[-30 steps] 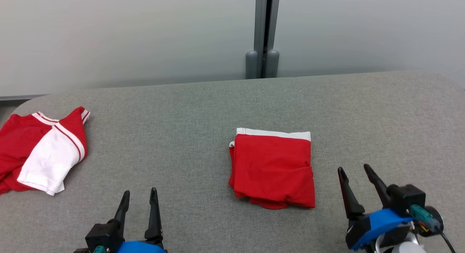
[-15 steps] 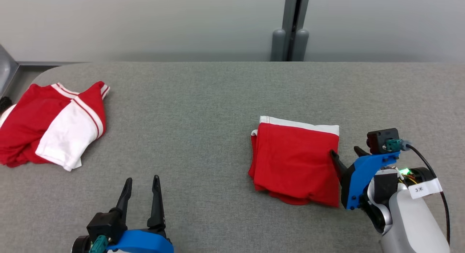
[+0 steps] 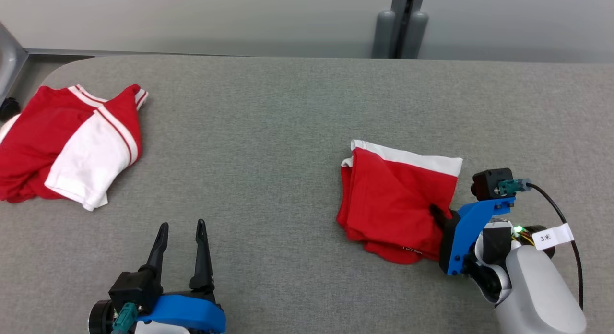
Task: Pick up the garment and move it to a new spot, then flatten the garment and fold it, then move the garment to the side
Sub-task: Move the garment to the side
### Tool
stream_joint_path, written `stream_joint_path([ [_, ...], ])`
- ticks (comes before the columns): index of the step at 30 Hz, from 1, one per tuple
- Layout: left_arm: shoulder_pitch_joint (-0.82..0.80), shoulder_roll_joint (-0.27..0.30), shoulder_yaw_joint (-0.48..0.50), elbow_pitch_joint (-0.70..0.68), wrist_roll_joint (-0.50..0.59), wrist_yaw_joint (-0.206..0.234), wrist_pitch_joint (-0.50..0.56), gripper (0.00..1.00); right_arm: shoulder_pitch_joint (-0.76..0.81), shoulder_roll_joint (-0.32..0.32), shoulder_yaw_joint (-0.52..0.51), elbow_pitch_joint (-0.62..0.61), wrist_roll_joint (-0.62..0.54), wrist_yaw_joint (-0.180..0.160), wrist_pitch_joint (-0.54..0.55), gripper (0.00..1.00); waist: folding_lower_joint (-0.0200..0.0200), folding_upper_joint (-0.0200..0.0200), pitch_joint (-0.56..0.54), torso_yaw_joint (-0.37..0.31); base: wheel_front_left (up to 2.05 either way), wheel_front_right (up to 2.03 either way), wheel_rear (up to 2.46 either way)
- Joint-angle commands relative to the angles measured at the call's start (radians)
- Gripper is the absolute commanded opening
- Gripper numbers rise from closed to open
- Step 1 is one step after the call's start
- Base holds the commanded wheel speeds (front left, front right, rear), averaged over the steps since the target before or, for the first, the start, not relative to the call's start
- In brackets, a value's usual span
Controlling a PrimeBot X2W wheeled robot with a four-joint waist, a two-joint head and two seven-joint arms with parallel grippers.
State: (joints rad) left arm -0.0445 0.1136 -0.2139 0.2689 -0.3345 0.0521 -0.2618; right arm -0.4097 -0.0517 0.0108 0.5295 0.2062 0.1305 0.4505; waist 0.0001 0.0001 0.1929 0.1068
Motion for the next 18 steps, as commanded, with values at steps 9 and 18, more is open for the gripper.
stream_joint_path([
  [9, -0.05, 0.009, -0.017, -0.074, 0.052, -0.026, -0.004, 1.0, -0.058, -0.066, -0.008, -0.031, -0.003, 0.0, -0.113, 0.0, -0.0001, -0.0001, 0.064, -0.16, 0.0, 0.0, 0.0],
  [18, -0.099, 0.05, -0.066, -0.172, 0.101, -0.041, 0.053, 1.0, -0.072, -0.113, -0.054, -0.058, 0.02, 0.0, -0.178, 0.0, -0.0001, -0.0001, 0.156, -0.406, 0.0, 0.0, 0.0],
])
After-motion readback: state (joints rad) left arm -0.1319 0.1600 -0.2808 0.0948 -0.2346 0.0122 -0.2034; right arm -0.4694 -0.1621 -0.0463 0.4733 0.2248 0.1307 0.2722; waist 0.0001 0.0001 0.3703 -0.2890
